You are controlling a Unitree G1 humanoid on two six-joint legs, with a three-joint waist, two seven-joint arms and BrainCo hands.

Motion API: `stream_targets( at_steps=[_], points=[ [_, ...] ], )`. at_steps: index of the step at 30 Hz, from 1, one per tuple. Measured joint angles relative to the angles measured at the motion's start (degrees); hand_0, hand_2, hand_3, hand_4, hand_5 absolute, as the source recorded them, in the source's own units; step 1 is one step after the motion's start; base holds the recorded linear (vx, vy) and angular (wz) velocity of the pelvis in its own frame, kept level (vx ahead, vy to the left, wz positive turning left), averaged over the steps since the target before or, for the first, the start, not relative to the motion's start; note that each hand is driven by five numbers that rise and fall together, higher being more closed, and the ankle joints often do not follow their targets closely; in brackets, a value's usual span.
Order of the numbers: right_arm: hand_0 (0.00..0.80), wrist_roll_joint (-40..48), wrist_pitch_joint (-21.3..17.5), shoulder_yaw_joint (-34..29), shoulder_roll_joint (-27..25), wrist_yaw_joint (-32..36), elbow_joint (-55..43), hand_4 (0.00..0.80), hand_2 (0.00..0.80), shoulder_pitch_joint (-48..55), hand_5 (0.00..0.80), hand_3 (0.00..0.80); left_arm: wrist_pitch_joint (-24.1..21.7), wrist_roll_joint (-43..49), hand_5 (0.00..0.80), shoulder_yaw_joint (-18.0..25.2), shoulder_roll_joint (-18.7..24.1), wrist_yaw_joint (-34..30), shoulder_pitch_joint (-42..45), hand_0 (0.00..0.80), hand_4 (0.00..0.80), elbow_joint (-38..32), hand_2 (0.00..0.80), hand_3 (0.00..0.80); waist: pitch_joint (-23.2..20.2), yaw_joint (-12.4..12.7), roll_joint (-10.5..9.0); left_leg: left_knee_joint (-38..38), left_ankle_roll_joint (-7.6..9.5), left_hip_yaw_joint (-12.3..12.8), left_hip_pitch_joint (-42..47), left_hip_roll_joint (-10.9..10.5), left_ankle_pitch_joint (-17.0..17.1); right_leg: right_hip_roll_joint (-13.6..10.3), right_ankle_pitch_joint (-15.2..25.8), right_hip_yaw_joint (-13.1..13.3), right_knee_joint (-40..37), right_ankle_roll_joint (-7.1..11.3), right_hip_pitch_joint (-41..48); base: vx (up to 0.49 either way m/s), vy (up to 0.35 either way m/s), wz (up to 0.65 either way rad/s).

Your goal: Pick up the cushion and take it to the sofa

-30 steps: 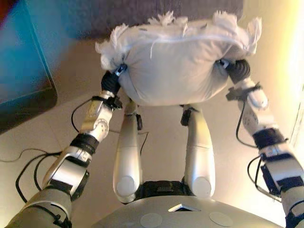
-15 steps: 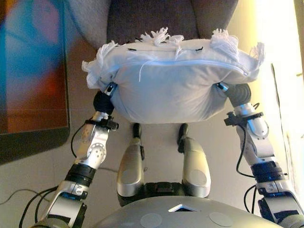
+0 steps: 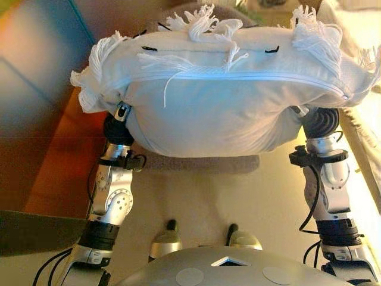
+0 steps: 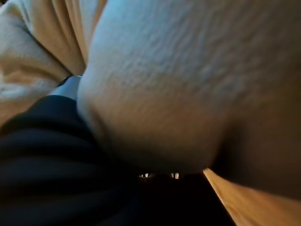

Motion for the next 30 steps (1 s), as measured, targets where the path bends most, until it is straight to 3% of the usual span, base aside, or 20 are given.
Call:
stream_targets(
  at_steps=[9, 13, 16, 17, 18, 19, 20, 21, 22, 23, 24, 27, 30],
  points=[
    [0.800, 0.0, 0.3, 1.2, -0.3, -0.9, -0.4, 0.800, 0.800, 0.3, 0.800, 0.800, 0.0, 0.0, 0.800, 0.3, 0.4, 1.2, 0.0, 0.800, 0.800, 0.0, 0.800, 0.800, -1.6, 0.0, -0.29, -0.1, 0.32, 0.1, -0.3, 1.1, 0.2, 1.1, 0.5, 1.4, -0.1, -0.47, -0.4, -0.043, -0.150, -0.04],
    [0.800, 0.2, 0.5, 2.8, -2.6, -0.4, -0.2, 0.800, 0.800, 0.1, 0.800, 0.800, -0.7, 0.0, 0.800, 0.6, 0.4, 1.9, 1.0, 0.800, 0.800, 0.0, 0.800, 0.800, -0.8, 0.6, -1.02, 5.3, -0.34, 1.9, -2.0, 1.8, -0.7, 1.6, -1.0, 2.8, 3.6, -1.28, -3.0, -0.062, -0.183, -0.22],
    [0.800, 0.2, 0.5, 4.6, -2.5, -0.2, 0.2, 0.800, 0.800, 0.2, 0.800, 0.800, -1.5, -0.1, 0.800, 1.4, 0.3, 2.4, 1.9, 0.800, 0.800, 0.1, 0.800, 0.800, 2.1, 2.0, -3.14, 14.9, 2.50, 3.0, -5.2, 0.9, -2.4, 0.8, -3.7, 4.6, 9.4, -2.49, -5.2, 0.039, -0.049, -0.25],
    [0.800, 0.2, 0.4, 4.7, -2.5, -0.2, 0.2, 0.800, 0.800, 0.1, 0.800, 0.800, -1.6, 0.0, 0.800, 1.2, 0.1, 2.5, 2.0, 0.800, 0.800, 0.1, 0.800, 0.800, 2.7, 1.8, -2.46, 15.4, 4.34, 2.9, -5.5, 1.0, -4.1, 0.8, -4.1, 4.5, 10.5, -2.69, -5.7, 0.148, -0.021, -0.02],
    [0.800, 0.2, 0.1, 4.4, -2.9, -0.2, 0.1, 0.800, 0.800, -0.1, 0.800, 0.800, -1.8, 0.0, 0.800, 0.9, -0.5, 2.5, 2.0, 0.800, 0.800, 0.1, 0.800, 0.800, 3.2, 1.8, -1.01, 14.9, 4.58, 2.8, -5.4, 0.9, -7.1, 1.3, -4.1, 4.5, 11.4, -2.66, -6.5, 0.247, -0.008, -0.06],
    [0.800, 0.0, 0.0, 4.6, -2.6, -0.3, 0.1, 0.800, 0.800, -0.5, 0.800, 0.800, -2.2, -0.1, 0.800, 1.0, -0.7, 2.5, 2.1, 0.800, 0.800, 0.1, 0.800, 0.800, 4.1, 2.0, -0.52, 14.3, 2.44, 1.8, -5.5, 0.4, -7.7, 1.3, -4.0, 4.7, 12.1, -2.43, -7.3, 0.321, 0.007, -0.28],
    [0.800, -0.5, 0.0, 5.1, -2.6, -0.8, 0.1, 0.800, 0.800, -0.9, 0.800, 0.800, -2.6, 0.0, 0.800, 1.1, -0.7, 2.6, 2.1, 0.800, 0.800, 0.1, 0.800, 0.800, 4.7, 3.2, 0.29, 13.7, 1.82, 1.8, -6.1, 0.9, -7.4, 1.3, -4.0, 4.9, 14.0, -2.19, -8.2, 0.380, 0.025, -0.41],
    [0.800, -1.0, 0.1, 5.4, -2.6, -1.4, 0.1, 0.800, 0.800, -1.4, 0.800, 0.800, -2.7, -0.1, 0.800, 1.3, -0.5, 2.8, 2.2, 0.800, 0.800, 0.0, 0.800, 0.800, 5.2, 4.4, 0.83, 14.2, 0.30, 2.7, -6.3, 1.8, -6.2, 1.8, -8.2, 4.9, 23.9, -2.44, -11.2, 0.447, 0.055, -0.38],
    [0.800, -1.2, 0.1, 6.3, -2.3, -1.9, 0.4, 0.800, 0.800, -1.3, 0.800, 0.800, -2.9, -0.1, 0.800, 1.4, 0.5, 3.2, 2.4, 0.800, 0.800, 0.0, 0.800, 0.800, 5.4, 5.0, -0.31, 14.7, -0.49, 2.9, -5.6, 1.2, -6.2, 1.8, -14.2, 4.7, 31.0, -2.79, -11.5, 0.478, 0.076, -0.10],
    [0.800, -1.5, 0.1, 7.0, -2.3, -2.0, 0.7, 0.800, 0.800, -1.9, 0.800, 0.800, -3.5, -0.1, 0.800, 1.6, 0.7, 3.6, 2.3, 0.800, 0.800, 0.3, 0.800, 0.800, 6.6, 5.8, -1.02, 18.0, -1.26, 2.1, -5.6, 0.5, -7.3, 2.0, -17.5, 5.6, 27.8, -4.91, -7.9, 0.507, 0.097, 0.26],
    [0.800, -1.6, 0.4, 7.0, -2.1, -2.3, 1.0, 0.800, 0.800, -1.9, 0.800, 0.800, -3.7, 0.0, 0.800, 1.5, -0.2, 4.1, 2.7, 0.800, 0.800, 0.3, 0.800, 0.800, 7.4, 5.8, -0.31, 20.9, -0.92, -0.1, -7.6, 0.6, -8.4, 3.3, -17.1, 6.3, 26.1, -5.59, -6.1, 0.452, 0.104, 0.45],
    [0.800, -1.6, 0.5, 7.1, -1.8, -2.4, 1.0, 0.800, 0.800, -2.0, 0.800, 0.800, -3.7, 0.0, 0.800, 1.4, -0.4, 4.4, 2.7, 0.800, 0.800, 0.2, 0.800, 0.800, 8.1, 6.7, -0.80, 17.5, -0.34, -1.7, -11.6, -2.4, -7.9, 3.7, -16.7, 9.6, 24.3, -5.95, -5.2, 0.481, 0.152, 0.40],
    [0.800, -1.6, 0.7, 7.4, -1.8, -2.4, 1.0, 0.800, 0.800, -2.0, 0.800, 0.800, -3.9, 0.0, 0.800, 1.5, -0.5, 4.5, 2.7, 0.800, 0.800, 0.3, 0.800, 0.800, 9.7, 8.7, 0.20, 11.5, 0.36, -5.7, -11.5, 0.1, -6.9, 4.9, -17.6, 13.7, 22.6, -4.97, -1.4, 0.506, 0.210, -0.03]
  ],
)
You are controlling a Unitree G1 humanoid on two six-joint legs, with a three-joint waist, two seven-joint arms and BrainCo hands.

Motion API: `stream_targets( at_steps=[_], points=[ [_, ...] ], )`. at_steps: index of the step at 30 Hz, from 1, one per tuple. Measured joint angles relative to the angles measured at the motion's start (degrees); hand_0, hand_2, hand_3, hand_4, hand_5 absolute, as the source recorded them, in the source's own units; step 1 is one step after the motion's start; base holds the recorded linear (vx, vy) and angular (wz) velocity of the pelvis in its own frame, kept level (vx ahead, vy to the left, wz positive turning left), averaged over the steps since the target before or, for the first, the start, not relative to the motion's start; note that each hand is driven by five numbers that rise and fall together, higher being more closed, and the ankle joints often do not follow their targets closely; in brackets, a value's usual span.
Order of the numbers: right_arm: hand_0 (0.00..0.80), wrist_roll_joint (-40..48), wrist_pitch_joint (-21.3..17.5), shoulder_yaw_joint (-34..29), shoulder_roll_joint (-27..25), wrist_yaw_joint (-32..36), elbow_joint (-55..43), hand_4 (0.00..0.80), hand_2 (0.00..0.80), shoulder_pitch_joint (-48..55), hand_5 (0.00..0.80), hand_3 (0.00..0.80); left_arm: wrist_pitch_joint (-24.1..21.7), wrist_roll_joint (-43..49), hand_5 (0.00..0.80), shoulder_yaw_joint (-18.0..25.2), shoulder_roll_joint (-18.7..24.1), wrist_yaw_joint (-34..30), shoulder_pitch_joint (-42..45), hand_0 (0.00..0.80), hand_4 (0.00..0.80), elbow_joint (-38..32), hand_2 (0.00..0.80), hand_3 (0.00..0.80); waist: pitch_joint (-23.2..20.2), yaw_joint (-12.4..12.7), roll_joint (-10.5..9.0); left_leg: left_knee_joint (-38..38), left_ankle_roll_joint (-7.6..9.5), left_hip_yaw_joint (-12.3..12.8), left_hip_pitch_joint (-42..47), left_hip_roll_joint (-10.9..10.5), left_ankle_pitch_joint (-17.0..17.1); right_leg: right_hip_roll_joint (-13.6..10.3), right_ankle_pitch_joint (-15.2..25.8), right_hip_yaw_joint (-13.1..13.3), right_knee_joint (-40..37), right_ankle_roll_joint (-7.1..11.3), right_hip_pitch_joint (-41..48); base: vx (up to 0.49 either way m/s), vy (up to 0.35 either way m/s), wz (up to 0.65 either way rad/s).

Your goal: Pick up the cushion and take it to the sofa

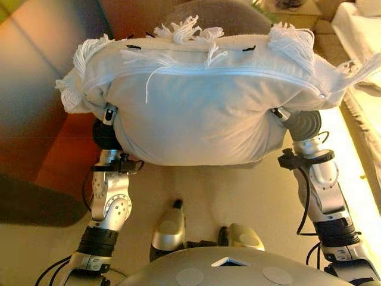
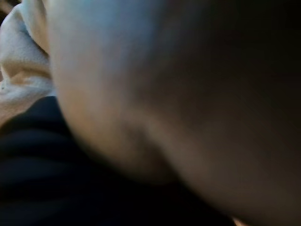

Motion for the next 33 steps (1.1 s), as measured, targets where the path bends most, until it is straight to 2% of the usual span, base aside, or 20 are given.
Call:
stream_targets(
  at_steps=[1, 2, 3, 4, 6, 7, 8, 10, 12, 14, 16, 17, 20, 22, 23, 26, 27, 28, 31, 33],
  points=[
    [0.800, 0.0, 0.0, 0.0, -0.1, 0.0, -0.1, 0.800, 0.800, 0.0, 0.800, 0.800, -0.1, 0.0, 0.800, 0.1, 0.0, 0.0, 0.0, 0.800, 0.800, 0.0, 0.800, 0.800, 0.4, 1.0, 0.66, -0.8, -0.13, -1.1, 0.1, 1.4, 0.1, -0.1, -0.7, 1.1, -0.1, 0.75, 1.1, 0.493, 0.256, -0.30],
    [0.800, 0.1, 0.0, 0.0, -0.4, 0.1, -0.2, 0.800, 0.800, 0.0, 0.800, 0.800, -0.2, 0.0, 0.800, 0.1, -0.1, 0.0, 0.1, 0.800, 0.800, 0.0, 0.800, 0.800, 0.5, 1.1, 1.39, -0.7, -1.28, -1.0, 0.5, 2.5, 1.4, -0.5, -1.4, 2.1, -0.3, 1.38, 1.7, 0.467, 0.280, -0.36],
    [0.800, 0.2, 0.2, 0.2, -0.5, 0.2, -0.5, 0.800, 0.800, -0.1, 0.800, 0.800, -0.4, 0.0, 0.800, 0.4, 0.0, 0.0, 0.2, 0.800, 0.800, 0.0, 0.800, 0.800, 0.8, 1.2, 1.35, 1.8, -2.46, 1.1, -0.1, 2.0, 2.8, -2.0, -2.1, 2.4, -0.5, 2.62, 2.2, 0.456, 0.305, -0.46],
    [0.800, 0.4, 0.6, 0.5, -0.6, 0.3, -1.0, 0.800, 0.800, -0.1, 0.800, 0.800, -0.5, -0.1, 0.800, 0.9, 0.0, 0.0, 0.2, 0.800, 0.800, 0.0, 0.800, 0.800, 1.4, 1.9, 1.04, 3.5, -2.34, 2.3, -0.1, 1.0, 3.3, -3.3, -2.1, 3.1, -1.3, 2.77, 3.3, 0.429, 0.320, -0.68],
    [0.800, 0.4, 1.0, 0.9, -0.3, 0.9, -1.5, 0.800, 0.800, -0.3, 0.800, 0.800, -0.5, -0.1, 0.800, 1.8, 1.2, 0.4, -0.1, 0.800, 0.800, 0.0, 0.800, 0.800, 1.9, 2.6, 0.27, 7.8, 0.98, 9.1, -0.8, 1.5, 5.2, -7.4, -4.9, -1.2, 5.2, 4.26, 3.7, 0.417, 0.335, -0.55],
    [0.800, 0.5, 1.0, 1.0, -0.1, 1.1, -1.7, 0.800, 0.800, -0.2, 0.800, 0.800, -0.5, -0.1, 0.800, 2.2, 2.4, 0.6, -0.5, 0.800, 0.800, -0.1, 0.800, 0.800, 1.7, 2.4, -1.29, 9.4, 2.03, 12.2, -1.2, 0.8, 4.1, -9.9, -5.5, -3.1, 6.4, 5.15, 5.3, 0.448, 0.339, -0.12],
    [0.800, 0.7, 1.0, 0.7, -0.2, 1.2, -2.1, 0.800, 0.800, -0.2, 0.800, 0.800, -0.4, 0.0, 0.800, 2.2, 3.1, 1.0, -1.2, 0.800, 0.800, -0.2, 0.800, 0.800, 1.4, 2.4, -2.67, 12.4, 2.56, 13.7, -2.2, -0.3, 2.1, -12.1, -4.1, -5.5, 4.1, 5.76, 7.3, 0.487, 0.333, -0.12],
    [0.800, 2.0, 1.0, 0.2, -0.2, 1.4, -2.7, 0.800, 0.800, -0.3, 0.800, 0.800, -0.4, 0.1, 0.800, 2.3, 2.7, 1.2, -1.9, 0.800, 0.800, -0.5, 0.800, 0.800, 0.9, 2.5, -2.66, 16.6, 3.55, 13.4, -4.1, -2.3, -1.2, -13.6, -2.9, -6.3, 1.1, 8.44, 9.2, 0.431, 0.271, -0.03],
    [0.800, 2.4, 0.9, 0.0, 0.1, 1.2, -3.3, 0.800, 0.800, 0.1, 0.800, 0.800, 0.3, 0.2, 0.800, 2.1, 1.6, 1.2, -2.1, 0.800, 0.800, -0.4, 0.800, 0.800, 0.0, 1.1, -3.24, 19.4, 4.98, 12.7, -5.1, -4.2, -3.9, -15.4, -2.6, -6.0, 5.1, 9.05, 7.9, 0.449, 0.236, 0.24],
    [0.800, 2.0, 0.9, 0.1, 1.6, 0.6, -3.8, 0.800, 0.800, 1.4, 0.800, 0.800, 2.2, 0.3, 0.800, 2.2, 1.5, 1.2, -1.9, 0.800, 0.800, -0.4, 0.800, 0.800, -1.7, 0.6, -3.84, 20.0, 6.13, 12.9, -4.9, -6.3, -5.8, -16.9, 0.4, -5.3, 10.8, 8.26, 5.4, 0.451, 0.176, 0.27],
    [0.800, 1.0, 0.8, 0.4, 3.2, 0.0, -4.0, 0.800, 0.800, 3.2, 0.800, 0.800, 3.2, 0.6, 0.800, 2.4, 2.3, 1.2, -1.7, 0.800, 0.800, -0.4, 0.800, 0.800, -4.0, -0.9, -4.48, 16.4, 8.13, 11.2, -3.4, -7.4, -4.9, -15.6, 4.7, -1.9, 15.8, 8.47, 2.4, 0.389, 0.124, 0.51],
    [0.800, 0.5, 0.7, 0.5, 3.8, -0.1, -4.2, 0.800, 0.800, 4.2, 0.800, 0.800, 3.7, 0.6, 0.800, 2.7, 2.7, 1.2, -1.7, 0.800, 0.800, -0.4, 0.800, 0.800, -4.5, -1.1, -4.24, 13.9, 7.74, 10.1, -2.1, -7.2, -3.1, -12.6, 3.8, -0.9, 17.6, 9.32, 1.3, 0.351, 0.067, 0.57],
    [0.800, -0.6, 0.8, 1.0, 3.6, -0.4, -4.4, 0.800, 0.800, 4.3, 0.800, 0.800, 3.6, 0.6, 0.800, 3.6, 3.3, 1.0, -1.6, 0.800, 0.800, -0.5, 0.800, 0.800, -5.1, -1.7, -3.97, 1.9, 8.23, 7.9, 4.9, -7.9, 2.1, -9.2, 0.7, -7.1, 14.0, 7.66, -2.8, 0.309, -0.014, 0.34],
    [0.800, -0.6, 0.6, 1.0, 3.2, -1.3, -4.3, 0.800, 0.800, 4.3, 0.800, 0.800, 3.6, 0.6, 0.800, 3.4, 3.4, 0.7, -1.6, 0.800, 0.800, -0.5, 0.800, 0.800, -5.4, -3.8, -3.25, -1.5, 8.54, 4.9, 6.2, -8.0, 3.5, -6.4, 0.5, -8.5, 8.2, 6.93, -6.4, 0.254, -0.117, 0.64],
    [0.800, -0.6, 0.6, 1.1, 2.8, -1.8, -4.3, 0.800, 0.800, 4.4, 0.800, 0.800, 3.7, 0.6, 0.800, 3.0, 3.2, 0.7, -1.6, 0.800, 0.800, -0.4, 0.800, 0.800, -5.5, -4.3, -3.22, -2.4, 8.34, 4.2, 6.8, -8.2, 3.9, -6.0, 0.8, -8.6, 5.2, 7.12, -7.7, 0.224, -0.121, 0.62],
    [0.800, -0.6, 0.0, 1.0, 1.8, -2.9, -3.4, 0.800, 0.800, 4.4, 0.800, 0.800, 3.9, 0.6, 0.800, 2.1, 3.3, 0.3, -1.2, 0.800, 0.800, -0.3, 0.800, 0.800, -6.0, -5.9, -4.02, -3.1, 7.40, 1.2, 7.1, -8.6, 3.9, -5.5, 7.1, -7.8, -4.8, 6.73, -8.5, 0.228, -0.096, 0.55],
    [0.800, -0.5, -0.2, 0.9, 1.9, -2.9, -2.7, 0.800, 0.800, 4.4, 0.800, 0.800, 4.0, 0.7, 0.800, 1.8, 3.3, 0.2, -1.0, 0.800, 0.800, -0.3, 0.800, 0.800, -6.3, -6.5, -4.61, -3.3, 6.89, 0.8, 7.3, -8.7, 3.8, -5.5, 10.8, -7.7, -6.4, 5.29, -7.7, 0.240, -0.106, 0.63],
    [0.800, -0.5, -0.2, 0.7, 1.7, -2.9, -1.9, 0.800, 0.800, 4.4, 0.800, 0.800, 4.0, 1.1, 0.800, 1.3, 3.1, 0.1, -0.3, 0.800, 0.800, -0.3, 0.800, 0.800, -6.7, -7.0, -4.32, -3.9, 6.68, 1.0, 8.1, -7.9, 3.8, -4.6, 11.2, -7.9, -7.4, 2.95, -6.6, 0.239, -0.124, 0.46],
    [0.800, -0.4, -0.2, -0.1, 1.3, -2.8, -0.6, 0.800, 0.800, 4.3, 0.800, 0.800, 4.0, 2.3, 0.800, 0.7, 2.9, 0.1, 0.7, 0.800, 0.800, -0.3, 0.800, 0.800, -7.8, -6.9, -2.51, -5.4, 4.32, 1.8, 9.2, -5.3, 4.6, -2.4, 11.3, -8.5, -8.8, 1.62, -5.9, 0.240, -0.165, 0.07],
    [0.800, 0.0, -0.1, -0.1, 1.2, -2.4, -0.6, 0.800, 0.800, 4.3, 0.800, 0.800, 4.1, 2.3, 0.800, 0.8, 2.4, 0.1, 0.8, 0.800, 0.800, -0.3, 0.800, 0.800, -8.1, -7.0, -2.08, -5.6, 3.73, 2.1, 9.3, -4.4, 4.4, -1.5, 11.0, -8.5, -8.7, 1.06, -5.9, 0.212, -0.167, -0.09]
  ],
)
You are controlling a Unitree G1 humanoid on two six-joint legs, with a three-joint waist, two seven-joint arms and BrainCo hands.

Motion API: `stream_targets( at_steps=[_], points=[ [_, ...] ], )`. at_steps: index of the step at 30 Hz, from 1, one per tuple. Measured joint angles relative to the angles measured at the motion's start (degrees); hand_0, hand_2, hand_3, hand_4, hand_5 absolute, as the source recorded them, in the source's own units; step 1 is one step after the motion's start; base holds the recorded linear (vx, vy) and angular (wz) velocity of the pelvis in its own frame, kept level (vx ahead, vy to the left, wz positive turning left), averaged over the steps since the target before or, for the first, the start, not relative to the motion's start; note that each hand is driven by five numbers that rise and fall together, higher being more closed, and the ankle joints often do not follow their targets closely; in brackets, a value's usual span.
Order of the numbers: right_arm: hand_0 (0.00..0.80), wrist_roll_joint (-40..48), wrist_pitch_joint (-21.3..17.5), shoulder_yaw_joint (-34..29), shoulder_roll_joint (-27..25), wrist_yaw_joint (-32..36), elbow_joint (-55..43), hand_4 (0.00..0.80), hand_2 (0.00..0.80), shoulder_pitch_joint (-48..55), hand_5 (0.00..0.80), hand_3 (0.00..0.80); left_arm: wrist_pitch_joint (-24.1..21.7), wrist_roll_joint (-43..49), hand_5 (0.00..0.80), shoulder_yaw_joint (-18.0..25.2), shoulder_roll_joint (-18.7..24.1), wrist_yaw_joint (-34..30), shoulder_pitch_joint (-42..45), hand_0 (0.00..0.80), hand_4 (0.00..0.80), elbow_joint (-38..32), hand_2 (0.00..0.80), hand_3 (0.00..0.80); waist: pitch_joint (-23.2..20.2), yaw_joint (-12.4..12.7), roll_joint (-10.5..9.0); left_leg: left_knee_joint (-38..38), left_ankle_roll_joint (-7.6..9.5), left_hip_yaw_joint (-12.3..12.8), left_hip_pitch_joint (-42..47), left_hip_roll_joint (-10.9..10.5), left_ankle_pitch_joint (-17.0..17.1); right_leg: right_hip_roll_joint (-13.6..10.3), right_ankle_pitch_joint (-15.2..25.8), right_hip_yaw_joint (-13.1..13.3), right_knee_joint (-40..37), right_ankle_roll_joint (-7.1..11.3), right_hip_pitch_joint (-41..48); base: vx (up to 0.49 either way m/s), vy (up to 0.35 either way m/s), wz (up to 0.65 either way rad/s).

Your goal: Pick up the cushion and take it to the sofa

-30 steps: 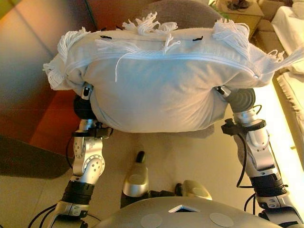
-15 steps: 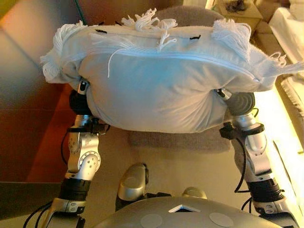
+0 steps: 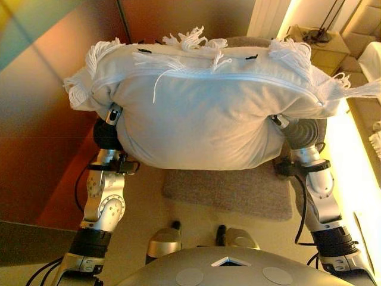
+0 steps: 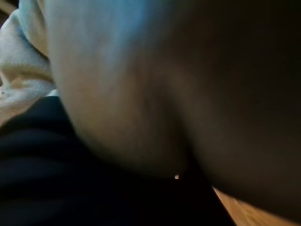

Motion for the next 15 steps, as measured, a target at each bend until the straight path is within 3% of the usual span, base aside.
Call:
stream_targets(
  at_steps=[7, 11, 13, 15],
  points=[
    [0.800, 1.3, 0.2, 0.4, -1.5, 1.8, 0.0, 0.800, 0.800, 0.0, 0.800, 0.800, 0.1, 0.0, 0.800, 0.1, -0.7, 0.1, 0.5, 0.800, 0.800, 0.0, 0.800, 0.800, -0.1, -0.1, -0.02, 5.3, -2.35, 0.6, -2.6, 0.8, -2.1, 0.8, -3.5, 0.2, 5.6, -1.98, -3.1, 0.143, -0.156, -0.04],
    [0.800, 1.3, 0.6, 1.4, -1.4, 1.8, 0.9, 0.800, 0.800, 0.1, 0.800, 0.800, -0.1, 0.0, 0.800, 0.3, -0.9, 0.6, 2.5, 0.800, 0.800, 0.1, 0.800, 0.800, 0.5, 0.3, -1.16, 14.5, -2.78, 0.5, -7.1, -1.7, -0.9, -1.5, -5.6, 0.4, 9.5, -2.95, -4.8, 0.124, -0.067, 0.05],
    [0.800, 1.1, 1.0, 1.8, -1.0, 1.2, 1.5, 0.800, 0.800, 0.2, 0.800, 0.800, -0.1, 0.1, 0.800, 0.1, -1.6, 0.5, 3.3, 0.800, 0.800, 0.4, 0.800, 0.800, 0.9, 0.4, -2.04, 15.8, -2.18, 0.7, -7.4, -2.5, 0.1, -2.8, -5.4, 0.4, 9.3, -3.28, -4.8, 0.141, 0.067, -0.03],
    [0.800, 1.0, 1.3, 2.7, -0.5, -0.9, 1.8, 0.800, 0.800, 0.2, 0.800, 0.800, 0.1, 1.1, 0.800, 0.0, -1.6, 0.6, 3.4, 0.800, 0.800, 0.4, 0.800, 0.800, 0.8, 0.0, -1.77, 15.3, -1.01, 2.3, -6.3, -2.2, -1.7, -3.0, -5.3, 0.3, 9.0, -3.07, -4.6, 0.171, 0.136, -0.04]
  ],
)
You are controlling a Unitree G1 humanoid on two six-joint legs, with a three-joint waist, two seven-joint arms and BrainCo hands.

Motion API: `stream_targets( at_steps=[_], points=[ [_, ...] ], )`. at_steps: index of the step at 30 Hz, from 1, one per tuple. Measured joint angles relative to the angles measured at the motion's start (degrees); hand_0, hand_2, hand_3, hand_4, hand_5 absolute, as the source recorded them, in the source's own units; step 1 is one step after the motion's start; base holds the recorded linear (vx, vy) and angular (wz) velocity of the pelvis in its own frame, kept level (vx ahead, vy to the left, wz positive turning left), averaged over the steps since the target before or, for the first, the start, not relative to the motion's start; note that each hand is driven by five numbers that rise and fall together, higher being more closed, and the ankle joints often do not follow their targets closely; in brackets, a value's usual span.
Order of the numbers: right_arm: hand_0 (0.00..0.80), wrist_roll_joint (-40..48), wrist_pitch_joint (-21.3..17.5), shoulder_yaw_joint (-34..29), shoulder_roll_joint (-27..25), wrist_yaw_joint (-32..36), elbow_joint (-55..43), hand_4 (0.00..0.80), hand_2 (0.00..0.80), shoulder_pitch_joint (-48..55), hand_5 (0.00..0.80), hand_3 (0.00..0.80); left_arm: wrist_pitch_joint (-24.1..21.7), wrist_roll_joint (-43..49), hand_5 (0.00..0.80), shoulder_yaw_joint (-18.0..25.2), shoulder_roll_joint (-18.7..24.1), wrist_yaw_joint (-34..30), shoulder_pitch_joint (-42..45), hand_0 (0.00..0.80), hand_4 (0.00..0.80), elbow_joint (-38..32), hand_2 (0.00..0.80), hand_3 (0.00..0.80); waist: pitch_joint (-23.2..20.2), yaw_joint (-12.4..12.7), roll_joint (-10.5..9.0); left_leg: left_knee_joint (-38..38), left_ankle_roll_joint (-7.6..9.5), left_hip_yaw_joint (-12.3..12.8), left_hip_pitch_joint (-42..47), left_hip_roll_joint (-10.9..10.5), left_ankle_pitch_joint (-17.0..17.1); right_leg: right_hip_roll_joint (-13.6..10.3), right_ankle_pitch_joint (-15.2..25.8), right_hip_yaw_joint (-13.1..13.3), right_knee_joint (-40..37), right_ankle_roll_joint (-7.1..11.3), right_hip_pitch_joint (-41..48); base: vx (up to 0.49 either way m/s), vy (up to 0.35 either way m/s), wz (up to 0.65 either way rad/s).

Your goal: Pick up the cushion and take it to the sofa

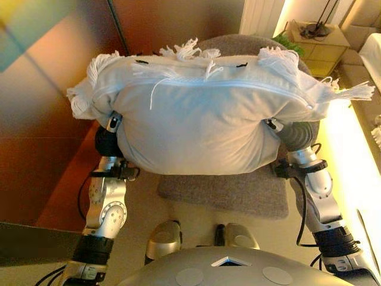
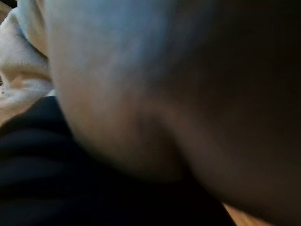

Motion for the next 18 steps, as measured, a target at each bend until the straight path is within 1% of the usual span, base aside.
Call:
stream_targets(
  at_steps=[1, 2, 3, 4, 5, 7, 9, 11, 13, 14, 18],
  points=[
    [0.800, -0.4, 0.0, 0.2, 0.7, -1.3, 0.3, 0.800, 0.800, 0.0, 0.800, 0.800, 0.0, 0.5, 0.800, -0.5, 0.0, 0.0, -0.4, 0.800, 0.800, 0.3, 0.800, 0.800, -0.3, -0.4, 0.69, -2.3, -0.27, 0.0, 0.6, 0.4, -0.7, 0.5, 0.1, 0.0, -0.3, 0.17, -0.3, 0.174, 0.134, 0.08],
    [0.800, -0.6, 0.0, 0.0, 0.9, -2.7, 0.7, 0.800, 0.800, -0.1, 0.800, 0.800, 0.1, 1.0, 0.800, -1.4, 0.0, 0.0, -1.7, 0.800, 0.800, 1.3, 0.800, 0.800, -0.5, -0.4, 1.92, -4.8, -0.19, -0.6, 2.0, 1.0, -1.2, 1.5, 0.9, 0.6, -0.5, 0.47, -0.6, 0.149, 0.118, 0.09],
    [0.800, -0.9, 0.0, 0.0, 0.5, -4.1, 1.3, 0.800, 0.800, -0.2, 0.800, 0.800, 0.1, 1.0, 0.800, -2.7, -0.2, 0.1, -3.5, 0.800, 0.800, 3.3, 0.800, 0.800, -0.5, -0.4, 2.70, -6.6, 0.38, -1.3, 3.0, 1.4, -2.7, 2.1, 1.2, 1.0, -0.1, 0.70, -1.1, 0.127, 0.097, -0.02],
    [0.800, -1.0, 0.4, 0.3, 1.1, -5.3, 2.5, 0.800, 0.800, -0.7, 0.800, 0.800, 0.6, 1.0, 0.800, -3.3, -0.3, 0.6, -5.2, 0.800, 0.800, 5.4, 0.800, 0.800, -0.4, -0.2, 2.55, -8.2, 0.36, -1.1, 3.5, 0.9, -2.7, 2.1, 1.2, 2.3, 0.3, 1.15, -1.7, 0.115, 0.090, -0.15],
    [0.800, -1.6, 1.2, 0.4, 1.1, -6.5, 2.9, 0.800, 0.800, -0.7, 0.800, 0.800, 1.1, 1.0, 0.800, -3.7, -0.3, 1.2, -6.1, 0.800, 0.800, 7.1, 0.800, 0.800, -0.4, -0.2, 2.45, -9.5, 0.87, -0.1, 3.9, 0.4, -2.3, 1.8, 1.7, 3.4, 0.3, 1.85, -2.0, 0.115, 0.072, -0.22],
    [0.800, -2.6, 1.6, 1.0, 1.1, -8.1, 3.4, 0.800, 0.800, -0.8, 0.800, 0.800, 2.3, 1.0, 0.800, -4.0, 0.4, 2.0, -6.8, 0.800, 0.800, 7.9, 0.800, 0.800, -0.5, -0.5, 2.65, -12.2, 1.68, 0.7, 5.2, -0.3, -1.0, 1.1, 2.6, 4.0, -1.3, 2.91, -1.5, 0.109, 0.043, -0.16],
    [0.800, -2.7, 2.3, 1.2, 1.1, -9.4, 3.6, 0.800, 0.800, -1.0, 0.800, 0.800, 3.0, 1.1, 0.800, -4.0, 0.4, 2.0, -7.2, 0.800, 0.800, 7.9, 0.800, 0.800, -0.6, -1.7, 2.89, -14.4, 1.74, 0.9, 6.9, -0.3, 0.2, 1.1, 3.6, 4.1, -3.8, 3.62, 0.0, 0.093, 0.017, -0.03],
    [0.800, -3.2, 2.3, 1.2, 1.3, -10.9, 4.0, 0.800, 0.800, -1.0, 0.800, 0.800, 3.9, 1.1, 0.800, -4.2, 0.4, 2.0, -7.4, 0.800, 0.800, 7.9, 0.800, 0.800, -1.1, -2.2, 3.33, -16.1, 1.90, 1.6, 8.5, -0.1, 0.5, 1.5, 4.4, 4.5, -6.0, 3.92, 1.3, 0.059, 0.004, -0.12],
    [0.800, -3.9, 2.3, 1.0, 1.5, -12.8, 4.2, 0.800, 0.800, -0.9, 0.800, 0.800, 4.5, 1.1, 0.800, -4.9, 0.4, 2.0, -7.7, 0.800, 0.800, 7.9, 0.800, 0.800, -1.6, -3.4, 3.90, -17.2, 2.00, 2.3, 9.4, 0.3, 0.7, 2.1, 5.5, 4.8, -8.8, 4.13, 2.7, 0.016, 0.000, -0.22],
    [0.800, -4.4, 2.3, 0.7, 1.6, -13.5, 4.3, 0.800, 0.800, -0.9, 0.800, 0.800, 4.7, 1.2, 0.800, -5.2, 0.2, 1.9, -7.9, 0.800, 0.800, 7.9, 0.800, 0.800, -1.8, -3.4, 4.22, -17.8, 2.00, 3.3, 9.9, 0.5, 0.7, 2.5, 6.3, 5.6, -9.8, 3.97, 2.9, -0.009, 0.008, -0.36],
    [0.800, -5.5, 2.4, -0.5, 1.8, -14.5, 4.3, 0.800, 0.800, -0.7, 0.800, 0.800, 6.3, 1.5, 0.800, -5.6, 0.1, 1.9, -8.2, 0.800, 0.800, 7.9, 0.800, 0.800, -2.1, -6.2, 4.59, -19.3, 1.98, 5.4, 11.3, 1.3, 0.7, 3.9, 9.0, 7.8, -14.4, 3.76, 4.4, -0.020, 0.024, -0.38]
  ],
)
